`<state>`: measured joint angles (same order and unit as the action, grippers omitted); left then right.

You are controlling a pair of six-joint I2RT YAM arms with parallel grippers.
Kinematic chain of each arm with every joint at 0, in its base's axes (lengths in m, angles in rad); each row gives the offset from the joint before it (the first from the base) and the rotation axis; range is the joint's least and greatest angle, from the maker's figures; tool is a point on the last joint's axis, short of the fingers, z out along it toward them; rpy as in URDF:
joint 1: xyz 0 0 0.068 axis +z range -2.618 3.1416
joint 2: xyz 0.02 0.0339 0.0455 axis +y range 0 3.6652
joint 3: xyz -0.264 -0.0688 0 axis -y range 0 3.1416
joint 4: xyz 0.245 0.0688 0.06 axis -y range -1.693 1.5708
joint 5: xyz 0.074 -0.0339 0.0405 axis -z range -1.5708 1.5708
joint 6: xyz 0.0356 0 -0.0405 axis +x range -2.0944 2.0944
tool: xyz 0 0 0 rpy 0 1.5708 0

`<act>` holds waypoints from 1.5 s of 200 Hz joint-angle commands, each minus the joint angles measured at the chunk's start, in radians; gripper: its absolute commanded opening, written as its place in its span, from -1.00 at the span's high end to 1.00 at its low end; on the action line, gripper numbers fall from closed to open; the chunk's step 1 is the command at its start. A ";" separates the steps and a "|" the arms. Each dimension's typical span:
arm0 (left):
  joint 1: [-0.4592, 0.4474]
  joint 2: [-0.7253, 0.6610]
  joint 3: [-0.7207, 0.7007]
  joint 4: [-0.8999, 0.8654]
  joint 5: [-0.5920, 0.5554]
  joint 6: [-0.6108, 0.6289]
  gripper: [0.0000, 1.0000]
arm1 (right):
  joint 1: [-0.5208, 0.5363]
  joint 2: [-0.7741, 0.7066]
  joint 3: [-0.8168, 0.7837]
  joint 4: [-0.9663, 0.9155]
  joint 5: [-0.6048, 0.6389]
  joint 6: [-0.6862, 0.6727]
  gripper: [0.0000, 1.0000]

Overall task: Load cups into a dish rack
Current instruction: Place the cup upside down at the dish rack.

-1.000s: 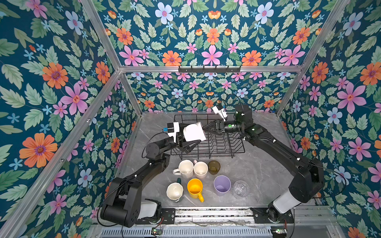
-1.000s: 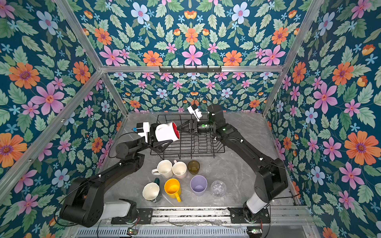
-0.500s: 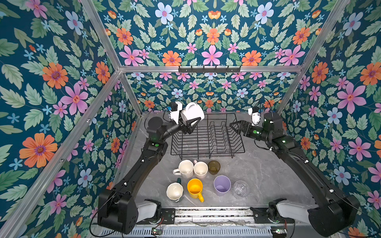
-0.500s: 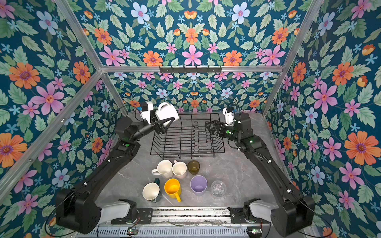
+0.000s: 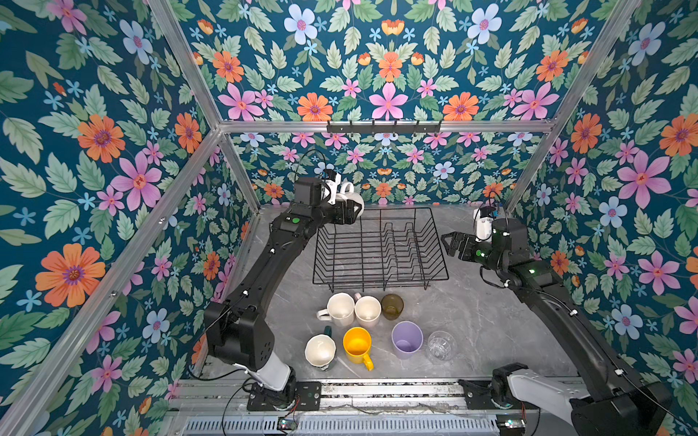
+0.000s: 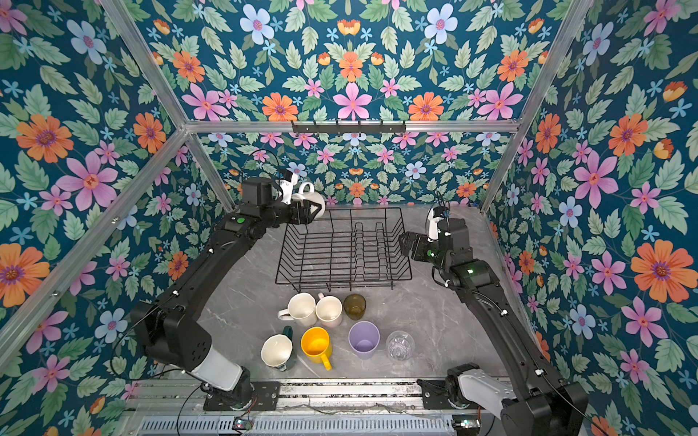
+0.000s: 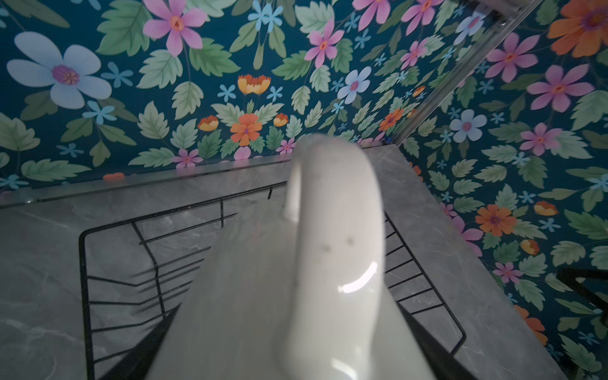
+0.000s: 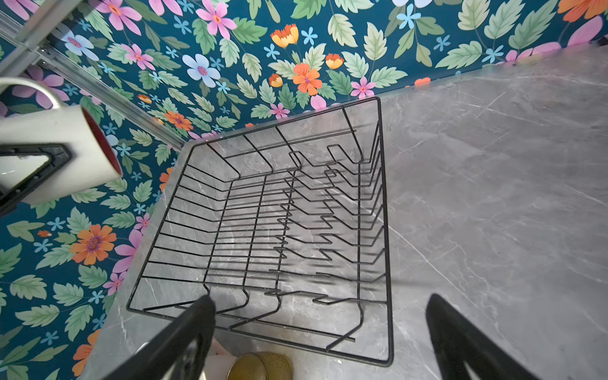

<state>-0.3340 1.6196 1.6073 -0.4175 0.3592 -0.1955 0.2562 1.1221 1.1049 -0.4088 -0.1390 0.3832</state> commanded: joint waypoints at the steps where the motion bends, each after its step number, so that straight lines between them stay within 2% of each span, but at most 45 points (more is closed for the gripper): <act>1: -0.008 0.045 0.074 -0.142 -0.088 0.044 1.00 | -0.001 0.011 0.000 -0.002 0.008 -0.021 -0.98; 31: -0.024 0.149 0.197 -0.296 -0.203 0.076 1.00 | -0.002 0.028 -0.005 -0.004 -0.008 -0.028 -0.98; 66: -0.040 0.244 0.274 -0.381 -0.307 0.094 1.00 | -0.003 0.034 -0.015 -0.007 -0.020 -0.033 -0.98; 132: -0.046 0.408 0.379 -0.423 -0.388 0.110 1.00 | -0.003 0.032 -0.054 0.015 -0.045 -0.020 -0.98; 210: -0.045 0.574 0.488 -0.480 -0.411 0.126 1.00 | -0.003 0.045 -0.093 0.051 -0.080 0.006 -0.98; 300: -0.029 0.680 0.513 -0.480 -0.420 0.114 1.00 | -0.003 0.058 -0.106 0.066 -0.106 0.019 -0.98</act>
<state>-0.3710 2.2944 2.1136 -0.9096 -0.0551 -0.0765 0.2523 1.1774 0.9997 -0.3668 -0.2352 0.3901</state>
